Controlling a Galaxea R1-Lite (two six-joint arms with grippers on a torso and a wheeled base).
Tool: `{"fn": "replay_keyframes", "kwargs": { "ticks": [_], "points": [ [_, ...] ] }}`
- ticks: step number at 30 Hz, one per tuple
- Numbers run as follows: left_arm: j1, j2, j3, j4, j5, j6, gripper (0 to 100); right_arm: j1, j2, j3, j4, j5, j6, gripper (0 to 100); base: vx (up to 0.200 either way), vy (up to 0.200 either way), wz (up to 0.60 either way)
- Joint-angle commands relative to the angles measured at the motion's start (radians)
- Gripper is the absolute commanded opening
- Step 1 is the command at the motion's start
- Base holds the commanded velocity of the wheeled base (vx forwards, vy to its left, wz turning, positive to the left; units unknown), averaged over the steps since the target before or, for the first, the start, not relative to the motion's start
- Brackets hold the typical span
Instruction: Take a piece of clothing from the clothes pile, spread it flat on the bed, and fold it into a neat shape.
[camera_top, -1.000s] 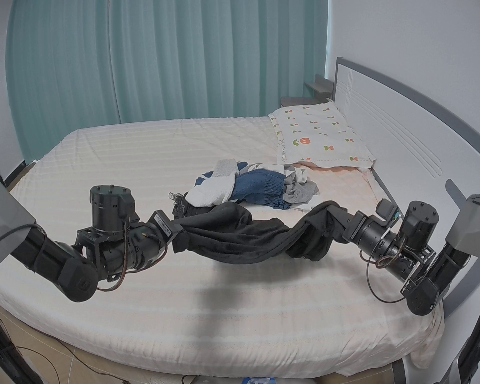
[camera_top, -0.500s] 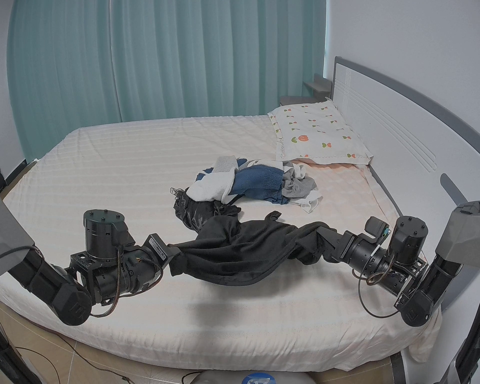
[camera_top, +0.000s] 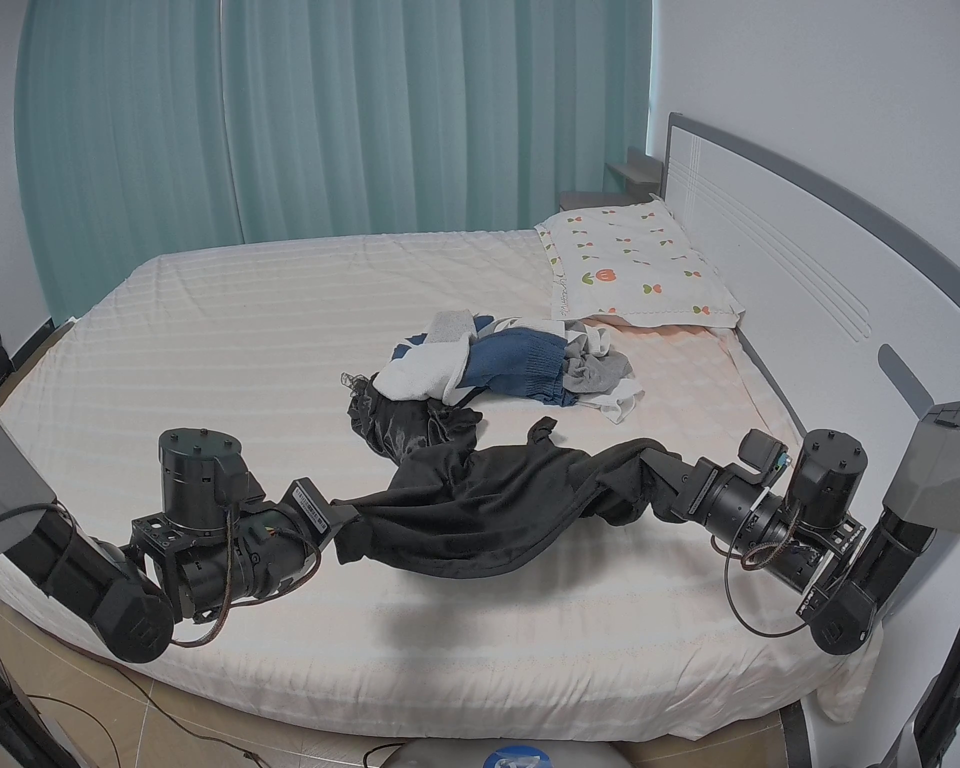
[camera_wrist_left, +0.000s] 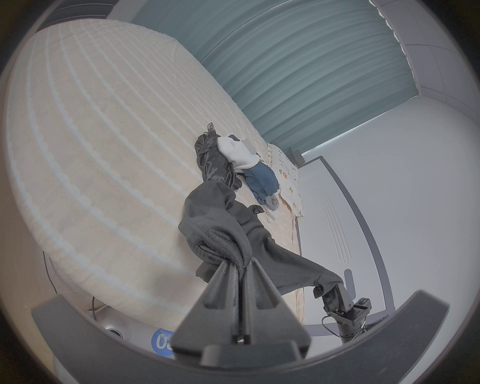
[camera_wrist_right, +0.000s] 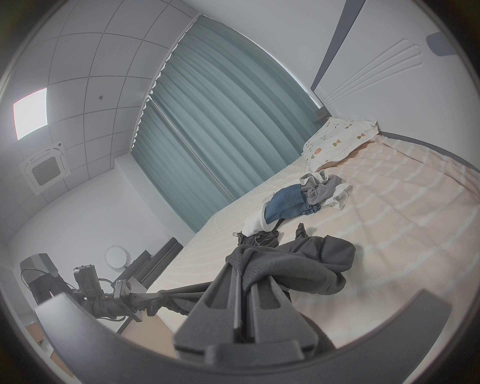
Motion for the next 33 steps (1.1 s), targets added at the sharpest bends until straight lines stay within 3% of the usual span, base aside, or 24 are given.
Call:
{"fn": "replay_keyframes", "kwargs": {
  "ticks": [1,9,21,33],
  "points": [
    [-0.002,-0.013,0.004,0.000,-0.001,0.000,0,-0.001,-0.002,0.001,-0.009,0.000,0.000,0,0.000,0.000,0.00],
    [-0.003,-0.010,0.007,0.001,-0.002,-0.005,0,-0.001,-0.005,0.001,-0.009,0.000,0.000,0,-0.150,0.000,0.00],
    [-0.003,-0.008,0.006,0.000,0.005,-0.005,0,-0.002,-0.010,-0.001,-0.009,-0.006,0.000,0,0.000,0.000,0.00],
    [-0.002,-0.036,0.007,-0.002,0.009,-0.005,0,0.001,-0.020,-0.011,-0.009,-0.043,0.000,0,0.000,0.200,0.00]
  ]
}}
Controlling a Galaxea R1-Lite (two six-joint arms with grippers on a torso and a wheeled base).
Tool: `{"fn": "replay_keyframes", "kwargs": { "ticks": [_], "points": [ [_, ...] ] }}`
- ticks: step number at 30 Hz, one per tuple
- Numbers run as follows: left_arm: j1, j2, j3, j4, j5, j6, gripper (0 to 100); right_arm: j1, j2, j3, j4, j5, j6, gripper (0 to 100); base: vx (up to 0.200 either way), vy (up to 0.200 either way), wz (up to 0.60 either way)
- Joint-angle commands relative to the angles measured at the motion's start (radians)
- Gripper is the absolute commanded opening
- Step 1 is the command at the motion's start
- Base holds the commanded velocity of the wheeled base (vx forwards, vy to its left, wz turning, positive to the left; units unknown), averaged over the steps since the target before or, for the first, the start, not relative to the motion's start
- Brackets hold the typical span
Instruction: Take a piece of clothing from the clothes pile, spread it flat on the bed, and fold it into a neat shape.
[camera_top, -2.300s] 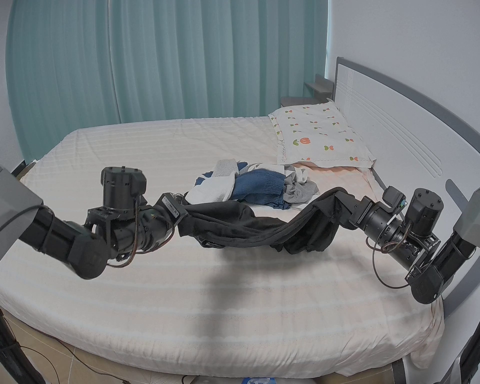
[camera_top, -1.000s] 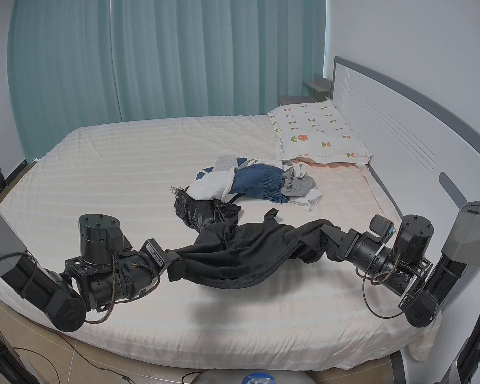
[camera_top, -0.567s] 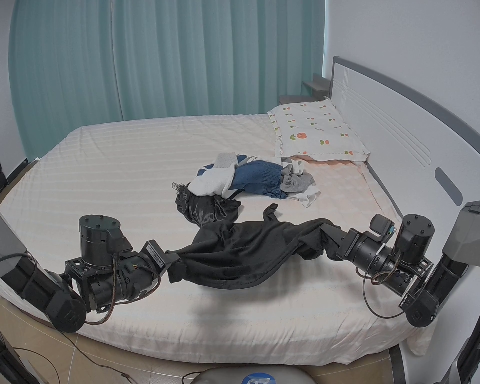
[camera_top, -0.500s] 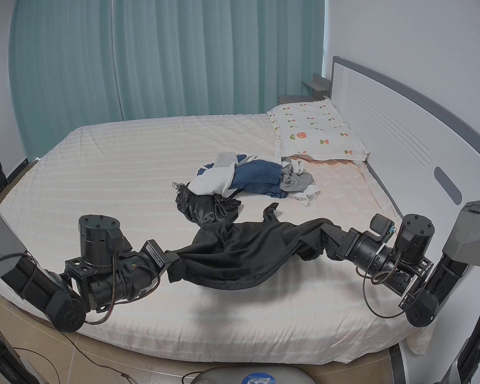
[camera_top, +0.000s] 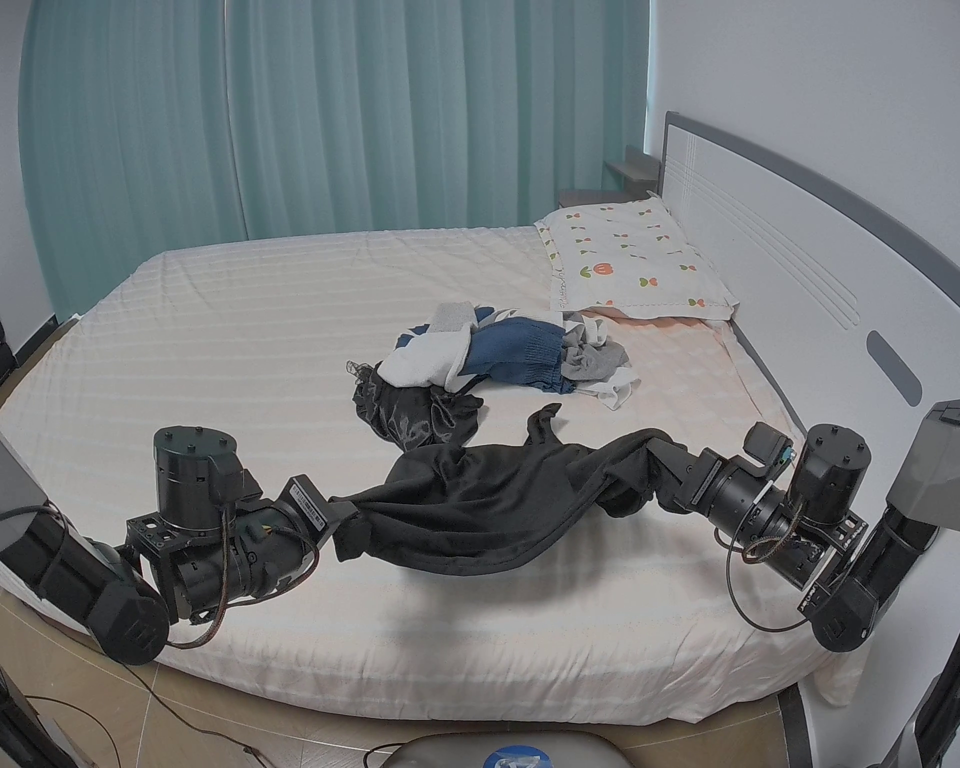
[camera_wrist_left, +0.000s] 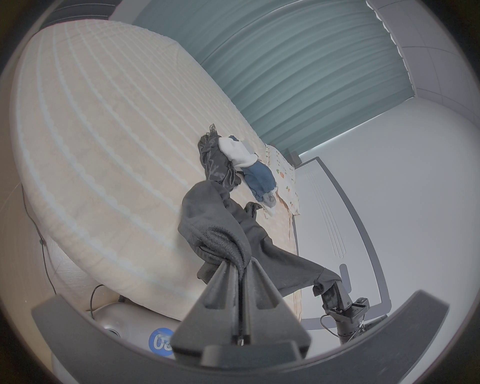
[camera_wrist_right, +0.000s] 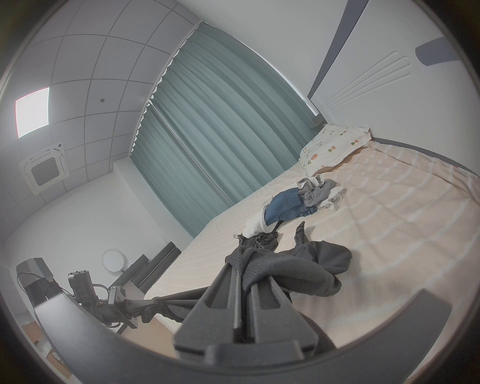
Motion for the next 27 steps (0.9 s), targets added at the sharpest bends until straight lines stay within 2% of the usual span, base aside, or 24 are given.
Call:
{"fn": "replay_keyframes", "kwargs": {
  "ticks": [1,11,16,27],
  "points": [
    [0.001,-0.023,0.000,0.000,0.002,0.000,0,0.001,-0.012,-0.001,-0.009,0.000,0.001,0,0.000,0.200,0.00],
    [0.013,-0.061,0.000,0.000,0.003,0.000,0,0.004,-0.020,-0.003,-0.010,-0.003,0.001,0,0.000,0.200,0.00],
    [0.017,-0.064,-0.002,0.000,0.005,0.000,0,0.008,-0.019,-0.015,-0.010,-0.041,-0.004,0,0.000,0.200,0.00],
    [0.025,-0.088,-0.002,0.000,0.005,-0.009,0,0.010,-0.038,-0.019,-0.010,-0.044,0.001,0,0.000,0.200,0.00]
  ]
}}
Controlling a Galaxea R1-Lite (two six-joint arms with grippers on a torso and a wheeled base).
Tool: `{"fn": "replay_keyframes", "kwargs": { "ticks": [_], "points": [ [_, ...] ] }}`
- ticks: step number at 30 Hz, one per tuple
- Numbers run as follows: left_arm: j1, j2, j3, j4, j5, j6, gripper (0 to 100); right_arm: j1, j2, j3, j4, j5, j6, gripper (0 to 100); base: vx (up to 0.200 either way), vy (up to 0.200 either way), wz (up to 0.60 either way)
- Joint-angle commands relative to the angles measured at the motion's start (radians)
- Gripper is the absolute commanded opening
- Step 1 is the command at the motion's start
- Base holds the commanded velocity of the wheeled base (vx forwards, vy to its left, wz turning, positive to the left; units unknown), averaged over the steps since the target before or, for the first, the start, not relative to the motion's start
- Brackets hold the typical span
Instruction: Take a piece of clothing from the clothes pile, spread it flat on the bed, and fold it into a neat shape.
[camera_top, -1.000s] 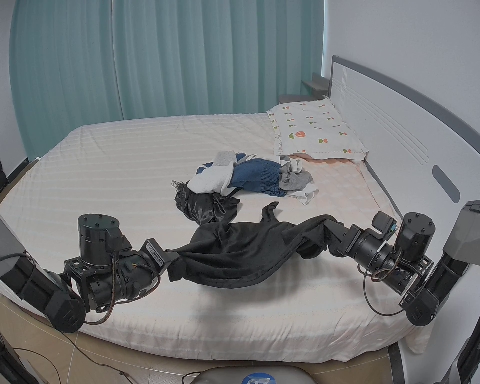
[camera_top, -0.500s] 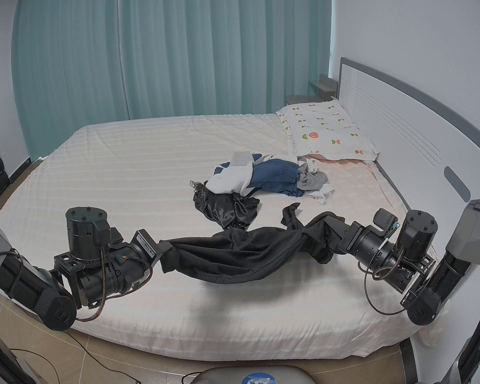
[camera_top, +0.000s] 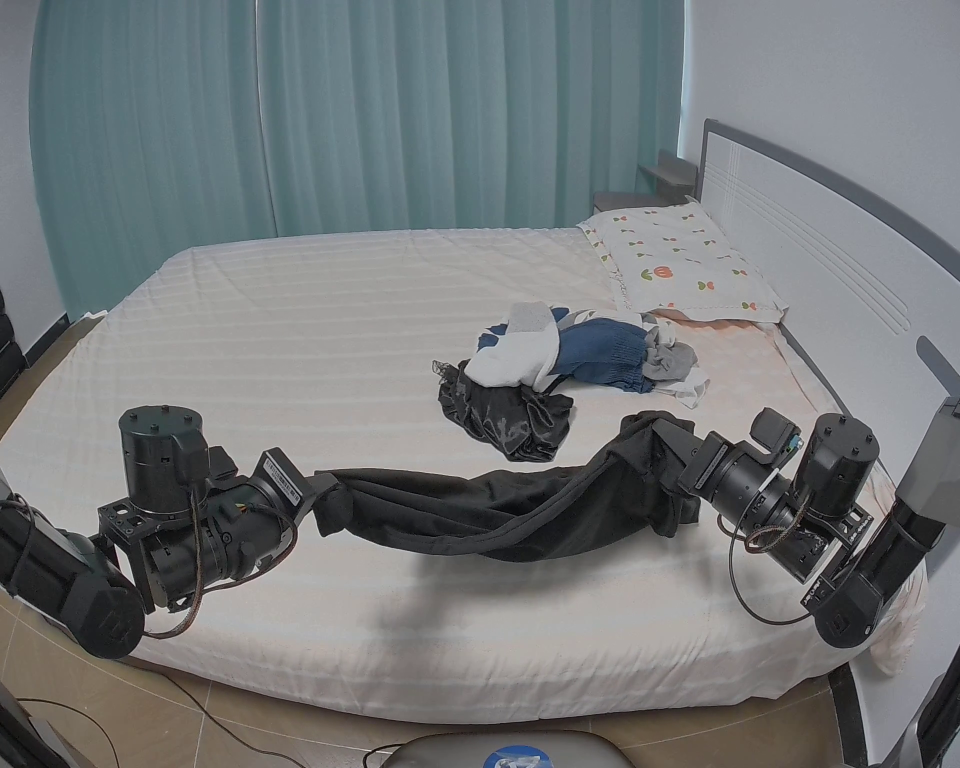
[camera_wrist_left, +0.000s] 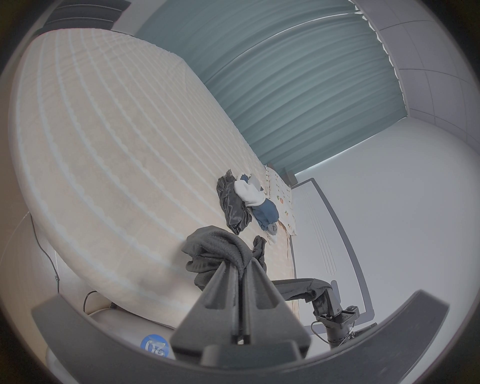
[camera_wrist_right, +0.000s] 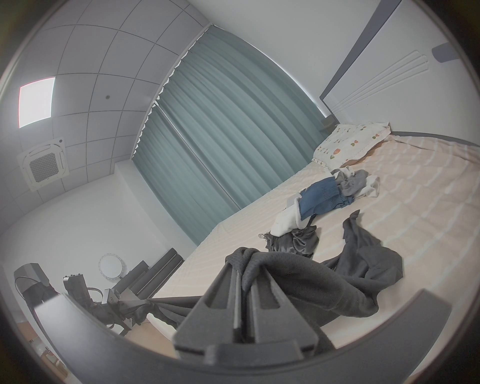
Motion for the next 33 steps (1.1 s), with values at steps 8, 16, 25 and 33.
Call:
{"fn": "replay_keyframes", "kwargs": {
  "ticks": [8,16,25,33],
  "points": [
    [0.013,-0.028,0.002,0.001,0.000,0.000,0,0.001,-0.003,-0.006,-0.010,0.001,0.005,0,0.000,0.200,0.00],
    [0.015,-0.020,0.003,0.001,-0.001,-0.001,0,0.001,-0.004,-0.003,-0.010,0.001,0.005,0,0.000,0.200,0.00],
    [0.018,-0.022,0.002,0.001,-0.001,-0.001,0,0.001,-0.008,-0.003,-0.010,0.002,0.005,0,0.000,0.200,0.00],
    [0.019,-0.022,-0.001,0.001,0.000,-0.001,0,0.001,-0.001,-0.003,-0.010,0.002,0.005,0,0.000,0.200,0.00]
  ]
}}
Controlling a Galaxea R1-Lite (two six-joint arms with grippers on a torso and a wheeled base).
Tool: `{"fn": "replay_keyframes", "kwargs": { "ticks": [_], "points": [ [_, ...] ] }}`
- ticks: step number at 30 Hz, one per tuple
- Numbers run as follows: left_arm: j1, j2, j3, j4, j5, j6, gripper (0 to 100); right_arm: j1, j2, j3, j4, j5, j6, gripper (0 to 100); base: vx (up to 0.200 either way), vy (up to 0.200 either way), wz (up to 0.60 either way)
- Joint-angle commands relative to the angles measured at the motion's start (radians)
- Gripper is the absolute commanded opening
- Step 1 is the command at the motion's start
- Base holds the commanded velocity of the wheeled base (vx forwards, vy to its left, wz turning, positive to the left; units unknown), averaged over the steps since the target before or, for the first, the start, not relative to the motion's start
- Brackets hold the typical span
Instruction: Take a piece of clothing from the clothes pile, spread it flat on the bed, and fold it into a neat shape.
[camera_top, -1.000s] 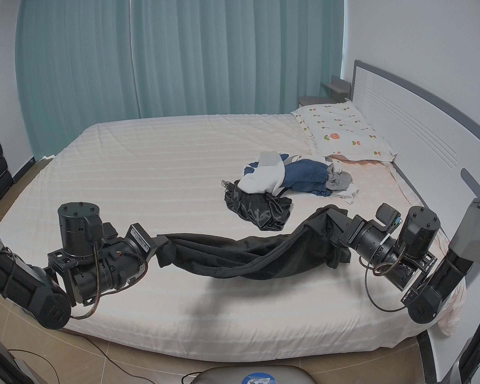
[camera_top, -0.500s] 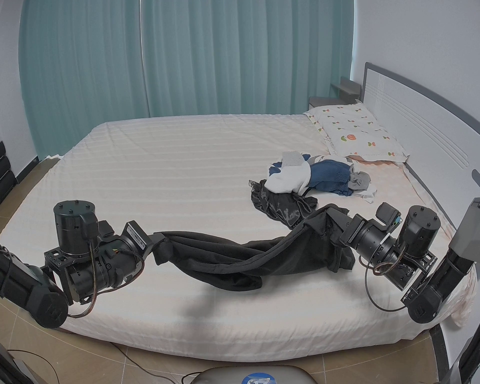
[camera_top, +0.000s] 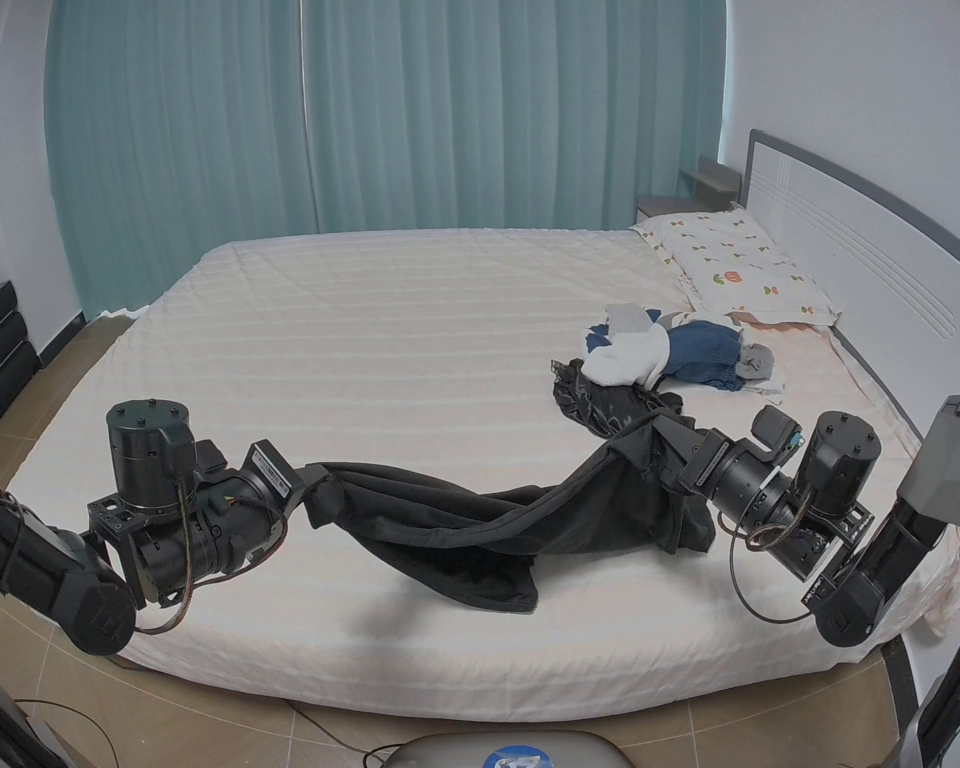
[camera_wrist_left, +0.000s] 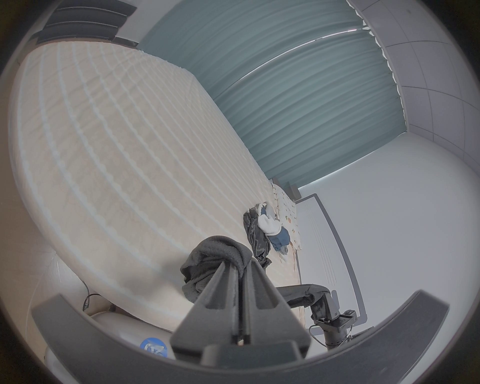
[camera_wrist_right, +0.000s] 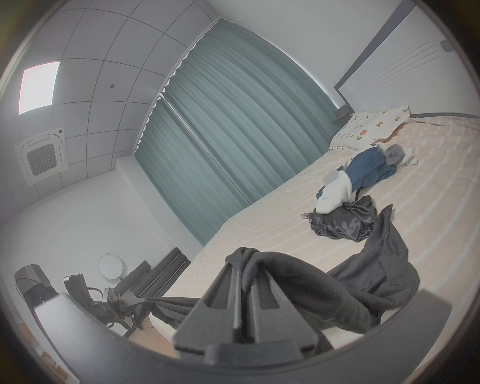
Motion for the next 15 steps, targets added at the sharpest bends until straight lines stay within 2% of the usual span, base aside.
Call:
{"fn": "replay_keyframes", "kwargs": {
  "ticks": [1,15],
  "points": [
    [0.000,0.002,-0.002,0.000,0.001,-0.001,0,0.001,0.006,-0.001,-0.010,0.000,0.000,0,0.000,0.200,0.00],
    [0.009,0.002,-0.007,0.000,0.001,0.001,0,0.011,0.004,0.000,-0.010,0.000,0.001,0,0.000,0.200,0.00]
  ]
}}
